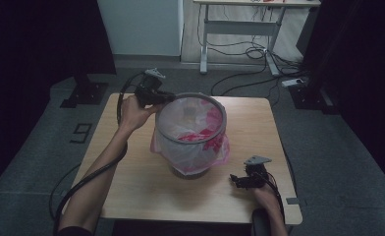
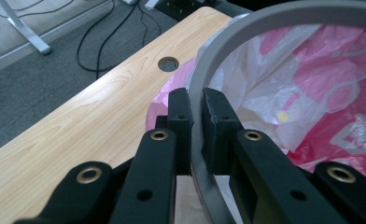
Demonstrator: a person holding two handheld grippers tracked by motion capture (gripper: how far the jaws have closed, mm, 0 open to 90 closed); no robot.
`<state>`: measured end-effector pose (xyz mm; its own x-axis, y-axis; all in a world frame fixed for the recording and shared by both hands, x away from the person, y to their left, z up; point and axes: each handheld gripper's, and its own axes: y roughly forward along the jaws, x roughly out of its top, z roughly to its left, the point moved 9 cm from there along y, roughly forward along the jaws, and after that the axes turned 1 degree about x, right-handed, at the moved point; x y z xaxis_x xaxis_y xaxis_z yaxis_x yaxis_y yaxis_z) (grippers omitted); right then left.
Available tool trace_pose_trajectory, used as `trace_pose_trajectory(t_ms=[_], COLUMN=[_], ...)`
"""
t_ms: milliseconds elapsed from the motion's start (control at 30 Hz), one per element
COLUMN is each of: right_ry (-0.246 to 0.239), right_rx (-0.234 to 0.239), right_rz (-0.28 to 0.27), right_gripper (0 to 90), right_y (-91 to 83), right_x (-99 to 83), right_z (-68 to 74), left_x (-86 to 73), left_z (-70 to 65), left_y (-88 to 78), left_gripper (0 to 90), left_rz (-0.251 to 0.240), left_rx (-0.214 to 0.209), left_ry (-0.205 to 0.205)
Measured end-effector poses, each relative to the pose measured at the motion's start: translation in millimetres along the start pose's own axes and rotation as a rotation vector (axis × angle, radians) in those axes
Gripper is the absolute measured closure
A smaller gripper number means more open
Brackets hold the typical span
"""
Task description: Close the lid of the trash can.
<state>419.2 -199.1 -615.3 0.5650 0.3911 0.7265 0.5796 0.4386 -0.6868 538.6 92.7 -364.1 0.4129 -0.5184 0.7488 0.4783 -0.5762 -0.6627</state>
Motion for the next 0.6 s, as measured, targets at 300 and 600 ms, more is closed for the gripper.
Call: trace_pose_trajectory(t_ms=[300, 600], right_ry=[-0.046, -0.094], right_rx=[0.023, 0.118], right_rz=[-0.051, -0.124], right_gripper=[12.0, 11.8], right_y=[-30.7, -81.0], right_x=[41.3, 106.8], right_z=[0.8, 11.5], left_x=[-5.1, -5.0], left_z=[2.4, 3.7], left_y=[2.3, 2.0], left_gripper=[81.0, 78.6], left_rz=[-0.043, -0.036], left_rx=[-0.013, 0.011], left_ry=[-0.02, 0.007])
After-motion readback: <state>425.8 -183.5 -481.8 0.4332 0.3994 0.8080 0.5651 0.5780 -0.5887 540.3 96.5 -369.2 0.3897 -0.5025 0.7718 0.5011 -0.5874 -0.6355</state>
